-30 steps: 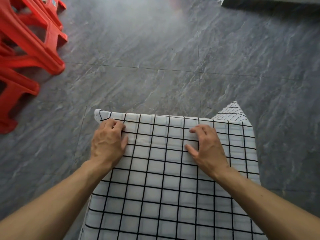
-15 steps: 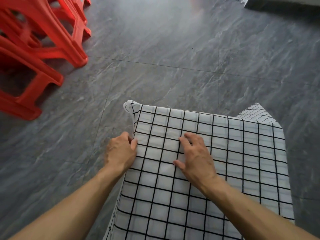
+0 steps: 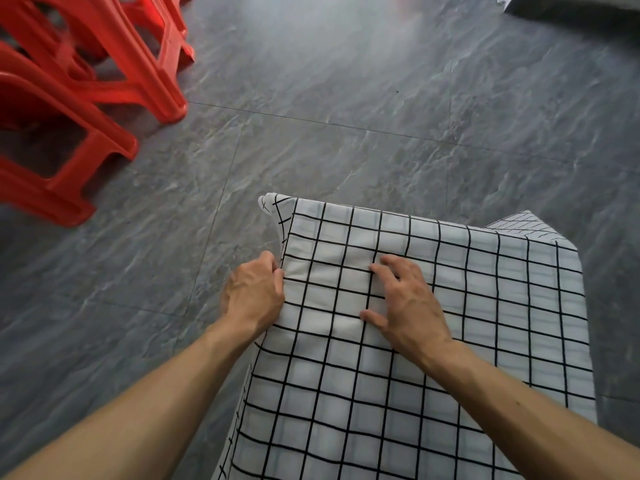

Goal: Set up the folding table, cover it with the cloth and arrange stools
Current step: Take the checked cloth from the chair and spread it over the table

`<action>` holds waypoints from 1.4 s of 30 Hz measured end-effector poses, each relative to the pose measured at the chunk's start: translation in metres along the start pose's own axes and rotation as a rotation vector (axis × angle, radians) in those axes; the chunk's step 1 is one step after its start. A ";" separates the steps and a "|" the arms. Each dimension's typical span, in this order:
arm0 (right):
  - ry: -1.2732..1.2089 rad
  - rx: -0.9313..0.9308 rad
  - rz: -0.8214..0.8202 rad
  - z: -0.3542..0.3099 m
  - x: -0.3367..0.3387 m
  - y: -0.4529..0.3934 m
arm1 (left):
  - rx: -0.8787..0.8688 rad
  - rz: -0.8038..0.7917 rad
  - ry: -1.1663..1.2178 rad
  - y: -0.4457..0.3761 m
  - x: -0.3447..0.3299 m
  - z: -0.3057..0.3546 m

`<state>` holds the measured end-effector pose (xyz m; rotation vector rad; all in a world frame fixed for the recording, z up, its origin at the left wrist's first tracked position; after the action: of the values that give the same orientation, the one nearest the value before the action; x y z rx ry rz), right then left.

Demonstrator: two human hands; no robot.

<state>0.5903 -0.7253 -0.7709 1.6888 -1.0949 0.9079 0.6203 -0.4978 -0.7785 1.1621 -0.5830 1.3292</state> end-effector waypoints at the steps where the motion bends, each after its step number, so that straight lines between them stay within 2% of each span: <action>1: 0.004 0.007 -0.006 0.000 -0.001 0.001 | -0.010 0.004 0.001 0.002 0.001 0.000; 6: 0.000 0.037 -0.023 -0.005 -0.004 0.004 | -0.043 0.037 -0.002 0.016 0.004 -0.006; 28: -0.029 0.156 -0.029 -0.020 -0.013 0.014 | 0.108 0.039 0.066 0.044 0.000 -0.038; 30: -0.088 0.138 0.024 -0.013 -0.003 0.013 | 0.105 0.043 0.056 0.042 0.002 -0.036; 33: 0.031 0.052 0.109 0.011 0.012 0.009 | 0.099 0.047 0.049 0.039 0.004 -0.035; 36: 0.076 -0.075 -0.034 0.038 0.006 -0.002 | 0.076 0.064 0.054 0.037 0.008 -0.033; 42: 0.073 -0.124 -0.198 0.052 -0.001 -0.024 | 0.066 0.065 0.049 0.028 0.010 -0.027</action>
<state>0.6178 -0.7693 -0.7954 1.6167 -0.8988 0.7543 0.5887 -0.4736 -0.7712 1.1691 -0.5494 1.4378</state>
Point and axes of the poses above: each hand's wrist, its own y-axis away from the middle knuckle, its own x-axis out of the back of the hand, z = x × y, the point moved 10 cm from there along -y, towards the middle knuckle, and after that the axes turned 3 degrees about x, right-handed, at the moved point
